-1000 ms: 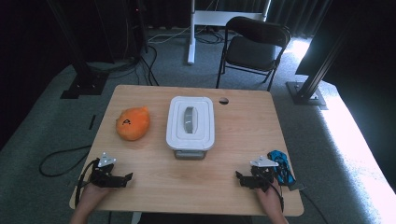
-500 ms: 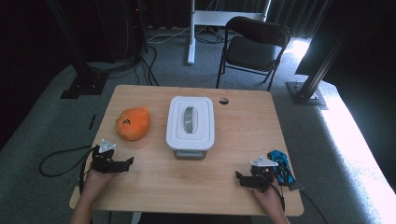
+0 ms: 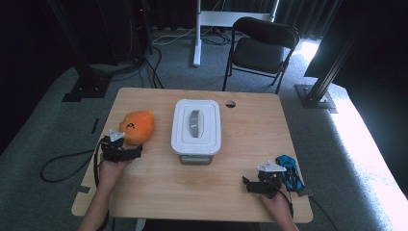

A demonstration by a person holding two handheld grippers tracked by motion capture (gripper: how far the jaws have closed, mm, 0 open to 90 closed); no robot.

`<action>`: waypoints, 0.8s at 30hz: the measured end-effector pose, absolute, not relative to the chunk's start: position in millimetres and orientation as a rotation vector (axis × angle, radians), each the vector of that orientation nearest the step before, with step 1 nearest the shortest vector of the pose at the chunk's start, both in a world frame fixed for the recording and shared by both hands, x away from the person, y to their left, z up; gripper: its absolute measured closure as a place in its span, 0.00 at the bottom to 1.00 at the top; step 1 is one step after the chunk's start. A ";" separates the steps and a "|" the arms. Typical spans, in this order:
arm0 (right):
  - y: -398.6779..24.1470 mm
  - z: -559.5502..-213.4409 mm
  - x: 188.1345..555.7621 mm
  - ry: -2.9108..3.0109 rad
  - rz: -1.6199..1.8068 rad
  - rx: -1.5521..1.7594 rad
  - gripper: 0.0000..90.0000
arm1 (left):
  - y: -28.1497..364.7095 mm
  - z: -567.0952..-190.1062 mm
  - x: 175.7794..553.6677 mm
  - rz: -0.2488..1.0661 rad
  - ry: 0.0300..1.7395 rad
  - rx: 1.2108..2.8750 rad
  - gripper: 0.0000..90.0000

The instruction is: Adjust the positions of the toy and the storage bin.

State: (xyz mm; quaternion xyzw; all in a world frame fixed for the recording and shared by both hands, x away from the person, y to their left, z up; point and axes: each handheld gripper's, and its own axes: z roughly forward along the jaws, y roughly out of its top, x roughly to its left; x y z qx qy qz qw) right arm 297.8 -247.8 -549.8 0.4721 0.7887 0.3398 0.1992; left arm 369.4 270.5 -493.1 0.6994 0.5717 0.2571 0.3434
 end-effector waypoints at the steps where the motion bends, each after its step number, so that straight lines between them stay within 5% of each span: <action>1: -247.9 -549.8 297.9 2.206 0.950 1.320 0.14 | 269.6 -493.1 371.5 0.665 1.487 1.809 0.07; 24: -247.9 -549.8 297.9 2.205 0.950 1.320 0.14 | 252.8 -503.2 381.0 0.776 1.625 1.825 0.67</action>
